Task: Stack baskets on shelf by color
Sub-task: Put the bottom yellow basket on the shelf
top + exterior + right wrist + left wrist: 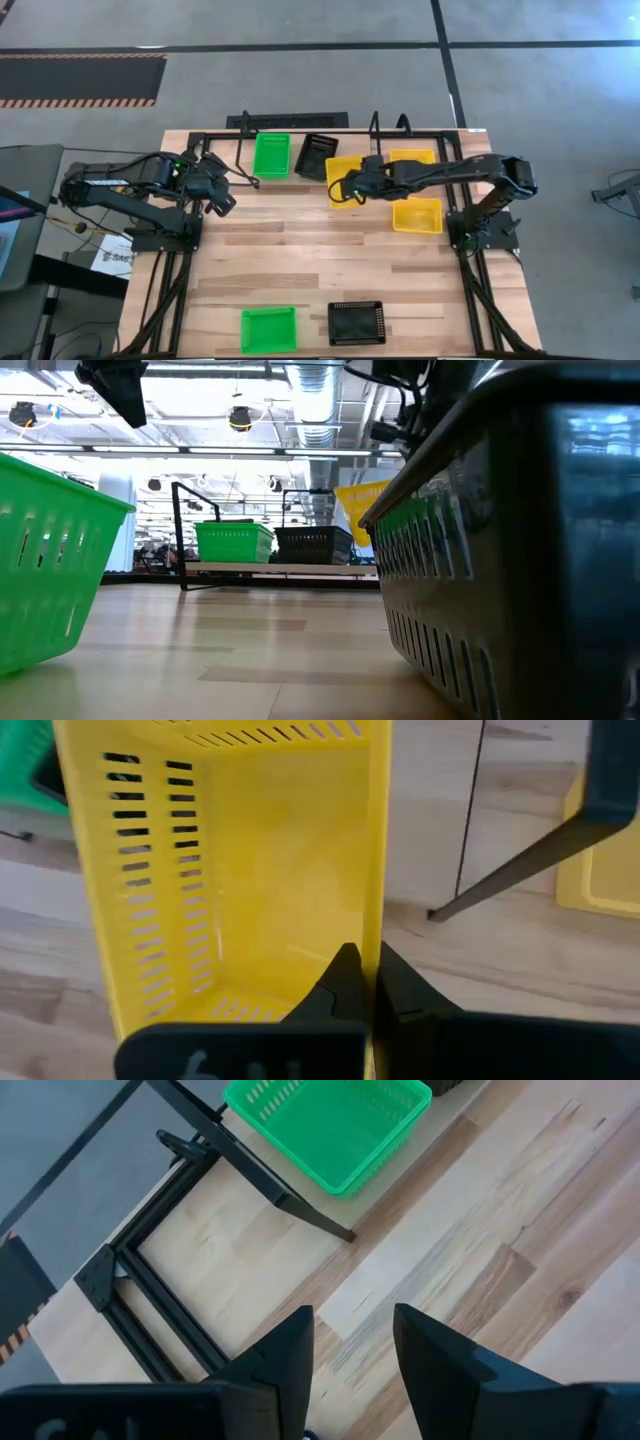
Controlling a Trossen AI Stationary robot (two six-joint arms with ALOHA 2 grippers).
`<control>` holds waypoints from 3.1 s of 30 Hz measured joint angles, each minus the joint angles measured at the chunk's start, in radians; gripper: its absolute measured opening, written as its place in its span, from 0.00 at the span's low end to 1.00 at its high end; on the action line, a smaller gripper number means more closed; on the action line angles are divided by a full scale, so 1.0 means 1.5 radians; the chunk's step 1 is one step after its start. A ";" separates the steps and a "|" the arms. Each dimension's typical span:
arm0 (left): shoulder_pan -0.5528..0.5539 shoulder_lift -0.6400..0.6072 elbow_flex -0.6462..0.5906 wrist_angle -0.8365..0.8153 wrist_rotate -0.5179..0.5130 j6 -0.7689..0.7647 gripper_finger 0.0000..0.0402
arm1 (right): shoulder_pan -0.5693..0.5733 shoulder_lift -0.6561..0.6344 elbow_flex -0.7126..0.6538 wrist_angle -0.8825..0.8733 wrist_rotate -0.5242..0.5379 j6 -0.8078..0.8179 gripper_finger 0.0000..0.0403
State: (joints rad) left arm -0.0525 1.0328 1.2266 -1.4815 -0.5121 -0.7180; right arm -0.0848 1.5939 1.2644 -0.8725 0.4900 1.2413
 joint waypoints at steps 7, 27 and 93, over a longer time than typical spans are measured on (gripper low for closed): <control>0.000 0.000 0.000 0.000 0.000 0.009 0.32 | -0.024 0.010 0.001 -0.022 0.006 0.017 0.01; 0.000 0.000 0.000 -0.001 0.000 0.016 0.32 | -0.180 0.032 0.000 0.183 -0.055 -0.166 0.01; 0.051 0.000 -0.128 0.600 -0.093 0.121 0.32 | -0.077 0.015 0.152 0.000 -0.026 -0.247 0.01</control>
State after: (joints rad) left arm 0.0243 1.0332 1.0345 -0.5815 -0.6523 -0.5359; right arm -0.2003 1.6161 1.4921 -0.8717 0.4506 0.8700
